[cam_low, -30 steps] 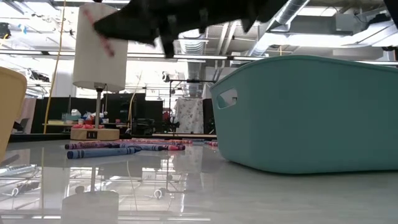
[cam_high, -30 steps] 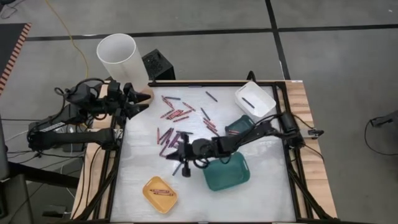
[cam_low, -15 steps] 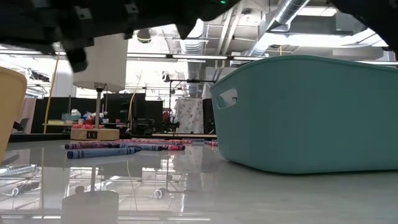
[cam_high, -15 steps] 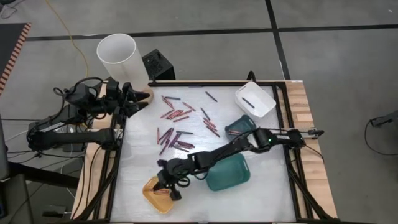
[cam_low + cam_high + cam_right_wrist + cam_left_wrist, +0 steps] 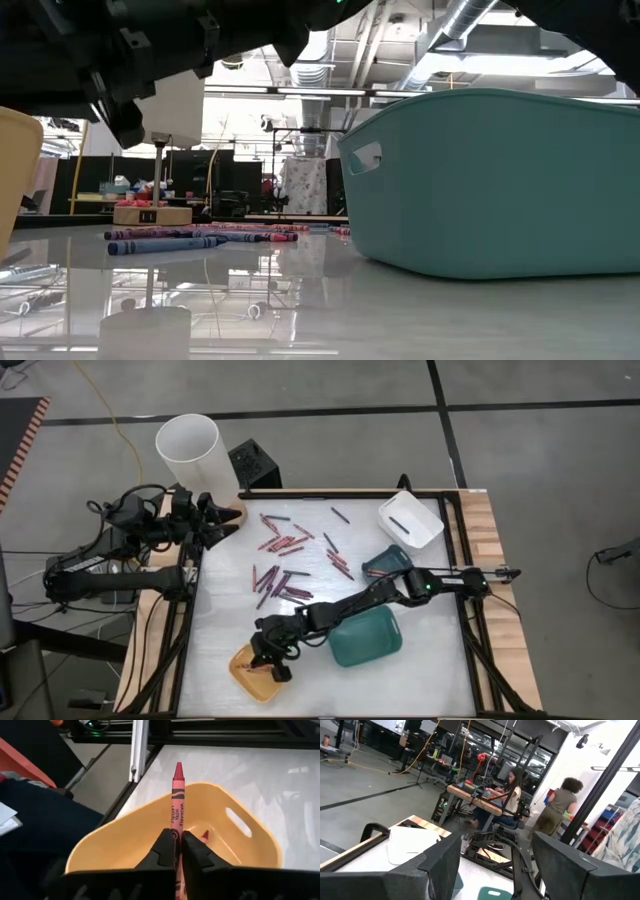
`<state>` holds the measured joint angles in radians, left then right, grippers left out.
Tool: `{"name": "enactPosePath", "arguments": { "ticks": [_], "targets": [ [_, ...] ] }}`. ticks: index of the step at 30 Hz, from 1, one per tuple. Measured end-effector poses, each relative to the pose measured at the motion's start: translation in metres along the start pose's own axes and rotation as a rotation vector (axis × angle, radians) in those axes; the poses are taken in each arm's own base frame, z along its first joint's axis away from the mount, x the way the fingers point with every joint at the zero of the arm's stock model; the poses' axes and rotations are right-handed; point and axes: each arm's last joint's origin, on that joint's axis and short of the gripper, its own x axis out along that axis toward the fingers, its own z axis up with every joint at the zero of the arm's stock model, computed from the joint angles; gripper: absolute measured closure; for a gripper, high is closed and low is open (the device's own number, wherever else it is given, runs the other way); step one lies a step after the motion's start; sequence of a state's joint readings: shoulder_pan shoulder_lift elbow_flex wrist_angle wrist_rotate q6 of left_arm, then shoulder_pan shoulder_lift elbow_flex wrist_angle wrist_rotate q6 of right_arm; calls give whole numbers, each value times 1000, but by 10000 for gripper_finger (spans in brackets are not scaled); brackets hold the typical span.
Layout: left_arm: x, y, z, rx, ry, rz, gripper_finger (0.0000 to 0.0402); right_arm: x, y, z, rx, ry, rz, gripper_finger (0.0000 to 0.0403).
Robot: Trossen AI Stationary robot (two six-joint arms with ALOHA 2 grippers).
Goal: Sort crayons
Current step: Put the red crayon into the yellow bin
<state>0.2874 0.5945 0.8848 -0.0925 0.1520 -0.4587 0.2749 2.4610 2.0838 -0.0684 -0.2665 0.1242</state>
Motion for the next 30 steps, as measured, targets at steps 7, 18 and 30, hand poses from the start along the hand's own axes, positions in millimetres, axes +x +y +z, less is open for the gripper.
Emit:
{"name": "enactPosePath", "arguments": {
  "ticks": [7, 18, 30],
  "targets": [
    [0, 0, 0, 1, 0, 0, 168, 0, -2, 0, 3, 5, -4, 347],
    [0, 0, -1, 0, 8, 5, 168, -5, 0, 6, -47, -5, -4, 341],
    [0, 3, -6, -8, 60, 32, 168, -98, 0, 81, -214, -12, -105, 341]
  ]
}}
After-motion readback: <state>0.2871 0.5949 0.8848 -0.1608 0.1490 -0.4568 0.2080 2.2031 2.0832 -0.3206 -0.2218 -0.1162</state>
